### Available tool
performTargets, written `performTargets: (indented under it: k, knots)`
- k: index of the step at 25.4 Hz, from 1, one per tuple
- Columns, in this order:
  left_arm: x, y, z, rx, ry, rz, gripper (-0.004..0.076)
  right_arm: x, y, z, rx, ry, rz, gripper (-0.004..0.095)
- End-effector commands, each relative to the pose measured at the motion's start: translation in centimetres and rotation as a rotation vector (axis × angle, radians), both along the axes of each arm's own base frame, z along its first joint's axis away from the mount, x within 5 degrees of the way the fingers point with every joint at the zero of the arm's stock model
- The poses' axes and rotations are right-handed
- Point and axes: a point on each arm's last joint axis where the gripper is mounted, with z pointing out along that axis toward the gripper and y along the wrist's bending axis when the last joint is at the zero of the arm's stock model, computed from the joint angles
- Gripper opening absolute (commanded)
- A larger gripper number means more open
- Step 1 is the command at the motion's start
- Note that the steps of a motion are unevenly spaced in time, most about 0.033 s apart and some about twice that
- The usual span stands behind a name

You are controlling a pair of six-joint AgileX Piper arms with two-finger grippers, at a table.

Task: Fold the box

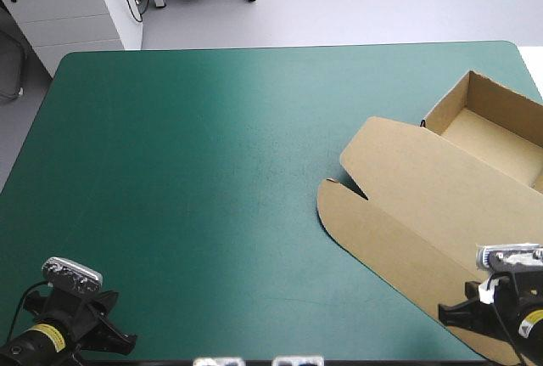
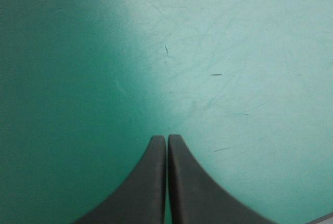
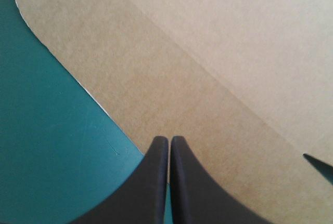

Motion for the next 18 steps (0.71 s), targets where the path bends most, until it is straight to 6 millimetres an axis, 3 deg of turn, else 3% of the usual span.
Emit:
performTargets:
  k: [1,7,18]
  knots:
    - [0.3,-0.2,1.0,-0.033,-0.055,-0.006,-0.0008,-0.5,0.0,-1.5,0.022,-0.083,0.002,-0.0004]
    - [0.3,-0.2,1.0,-0.033,-0.055,-0.006,-0.0008,-2.0,-0.2,-1.4,0.049,-0.238,-0.007,-0.0004]
    - [0.3,-0.2,1.0,-0.033,-0.055,-0.006,-0.0008,-2.1,-0.3,-1.5,0.041,-0.232,-0.008,-0.0004]
